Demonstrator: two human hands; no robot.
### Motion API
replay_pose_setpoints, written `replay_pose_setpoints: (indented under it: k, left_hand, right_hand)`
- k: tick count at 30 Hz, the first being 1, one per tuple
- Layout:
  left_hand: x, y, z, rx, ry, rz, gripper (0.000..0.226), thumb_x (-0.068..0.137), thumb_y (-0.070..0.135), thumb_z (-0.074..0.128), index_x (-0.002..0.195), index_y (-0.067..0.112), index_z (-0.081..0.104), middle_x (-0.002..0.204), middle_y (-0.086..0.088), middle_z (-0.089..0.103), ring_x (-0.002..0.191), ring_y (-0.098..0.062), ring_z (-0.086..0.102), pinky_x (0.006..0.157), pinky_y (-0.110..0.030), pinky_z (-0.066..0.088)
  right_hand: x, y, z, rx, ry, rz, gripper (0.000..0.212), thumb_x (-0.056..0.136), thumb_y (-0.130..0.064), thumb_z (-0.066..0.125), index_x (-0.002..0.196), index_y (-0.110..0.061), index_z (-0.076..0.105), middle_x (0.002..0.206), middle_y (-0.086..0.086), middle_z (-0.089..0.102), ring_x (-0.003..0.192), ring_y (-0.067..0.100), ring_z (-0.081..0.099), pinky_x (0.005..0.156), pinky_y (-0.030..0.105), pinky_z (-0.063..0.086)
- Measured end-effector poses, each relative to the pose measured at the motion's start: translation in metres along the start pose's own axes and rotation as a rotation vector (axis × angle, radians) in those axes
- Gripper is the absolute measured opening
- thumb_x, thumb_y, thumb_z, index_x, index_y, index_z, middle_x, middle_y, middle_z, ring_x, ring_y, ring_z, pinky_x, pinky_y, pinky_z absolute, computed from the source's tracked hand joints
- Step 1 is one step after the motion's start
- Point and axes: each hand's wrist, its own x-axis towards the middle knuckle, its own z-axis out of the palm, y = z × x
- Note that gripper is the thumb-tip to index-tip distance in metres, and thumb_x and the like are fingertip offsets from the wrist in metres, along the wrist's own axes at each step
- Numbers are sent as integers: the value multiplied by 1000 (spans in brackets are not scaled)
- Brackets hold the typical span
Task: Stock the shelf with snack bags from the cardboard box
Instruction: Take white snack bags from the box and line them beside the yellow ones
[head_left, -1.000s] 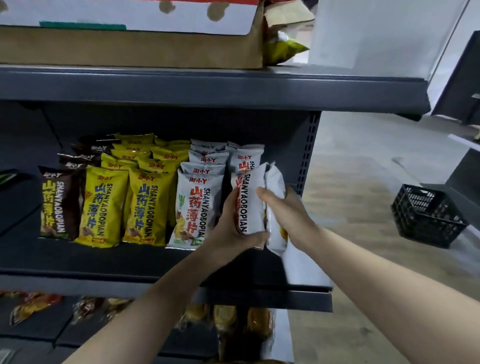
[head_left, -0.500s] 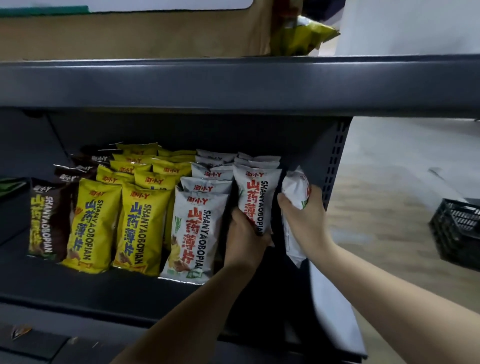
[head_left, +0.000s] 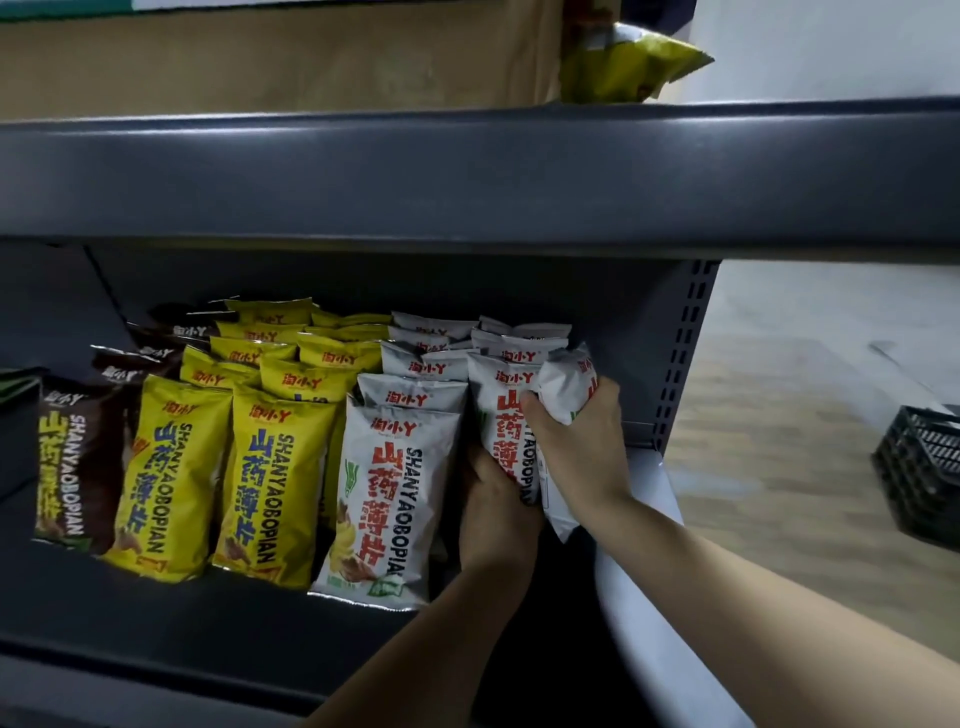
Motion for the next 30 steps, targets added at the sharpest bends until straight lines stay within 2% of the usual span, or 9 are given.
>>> replay_pose_setpoints:
  k: [5,9,13,16,18,21,24,27,30]
  left_hand:
    - [-3,3,-4,0,-23,-7,84,79,35,66,140,3,18,130,-18,47,118,-33,51,89,-33,43]
    - [-14,10,-10,21,-19,18,83,84,28,64,143,-1,14,133,-19,41,122,-33,46,95,-32,39]
    - [-22,13,-8,161,270,373,74,82,6,56,143,-9,17,142,-30,32,131,-41,38,106,-40,36]
    - [-12,18,-9,359,345,646,62,86,12,40,145,-3,25,149,-26,27,140,-37,27,112,-44,26]
    - [1,16,-10,503,327,717,60,89,19,38,145,0,28,151,-22,27,141,-35,24,115,-47,24]
    - [21,4,-8,609,279,736,66,89,32,36,147,4,21,152,-20,24,143,-33,18,113,-52,21]
    - [29,-1,-9,580,235,762,66,89,34,34,147,5,20,153,-21,23,143,-33,16,108,-54,30]
    - [27,0,-11,597,223,743,64,91,34,30,147,5,19,153,-21,23,143,-33,17,107,-55,32]
    - [20,4,-17,602,237,726,64,91,36,30,146,4,21,153,-20,23,143,-32,18,111,-54,24]
  right_hand:
    - [3,4,-8,54,-57,6,59,82,-44,69,120,-9,40,117,5,51,106,17,52,69,25,39]
    - [1,6,-13,76,-23,31,55,84,-42,68,116,-8,39,115,7,53,103,19,54,63,24,38]
    - [-2,1,-18,146,56,70,50,87,-38,66,119,-11,39,108,-1,49,99,14,48,73,22,34]
    - [-1,1,-26,201,117,99,46,87,-36,65,114,-9,41,100,-3,52,95,14,51,78,23,37]
    - [-1,1,-30,226,134,108,40,87,-32,66,110,-9,42,89,-9,50,88,13,53,74,23,40]
    - [-1,1,-32,203,116,108,38,87,-33,65,107,-11,41,85,-12,48,86,14,53,77,27,41]
    - [-7,0,-30,158,66,101,37,88,-37,64,104,-11,42,88,-5,53,90,19,55,76,28,41]
    - [-14,-4,-32,113,22,95,38,88,-40,62,103,-13,41,97,3,59,91,20,57,62,18,39]
    - [-20,-6,-32,111,40,97,38,88,-41,63,102,-16,40,101,3,58,92,17,54,61,12,36]
